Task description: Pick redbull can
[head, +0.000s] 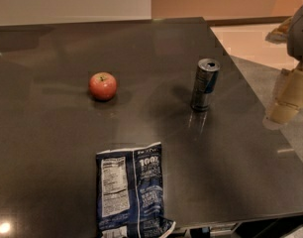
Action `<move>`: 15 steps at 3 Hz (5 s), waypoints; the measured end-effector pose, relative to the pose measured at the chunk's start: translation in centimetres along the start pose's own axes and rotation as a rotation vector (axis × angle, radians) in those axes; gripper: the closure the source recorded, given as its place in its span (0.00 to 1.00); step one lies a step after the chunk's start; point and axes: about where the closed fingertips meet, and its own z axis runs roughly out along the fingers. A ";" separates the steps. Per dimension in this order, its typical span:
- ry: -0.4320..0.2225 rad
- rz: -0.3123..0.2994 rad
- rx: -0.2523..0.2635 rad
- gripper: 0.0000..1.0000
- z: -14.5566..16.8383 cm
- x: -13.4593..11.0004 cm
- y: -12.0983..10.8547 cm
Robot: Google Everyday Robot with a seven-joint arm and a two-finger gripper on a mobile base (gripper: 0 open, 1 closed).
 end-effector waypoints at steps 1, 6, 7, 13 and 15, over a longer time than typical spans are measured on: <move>-0.009 -0.002 0.006 0.00 0.2 -0.1 -0.7; -0.312 0.091 -0.170 0.00 11.4 -6.7 -8.8; -0.344 0.081 -0.202 0.00 12.0 -7.5 -8.2; -0.444 -0.038 -0.272 1.00 6.6 -10.8 -7.5; -0.464 -0.117 -0.289 1.00 1.8 -12.7 -6.7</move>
Offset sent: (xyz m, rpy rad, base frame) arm 0.0827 -0.0004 -0.0291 0.0973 -0.0177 -0.0025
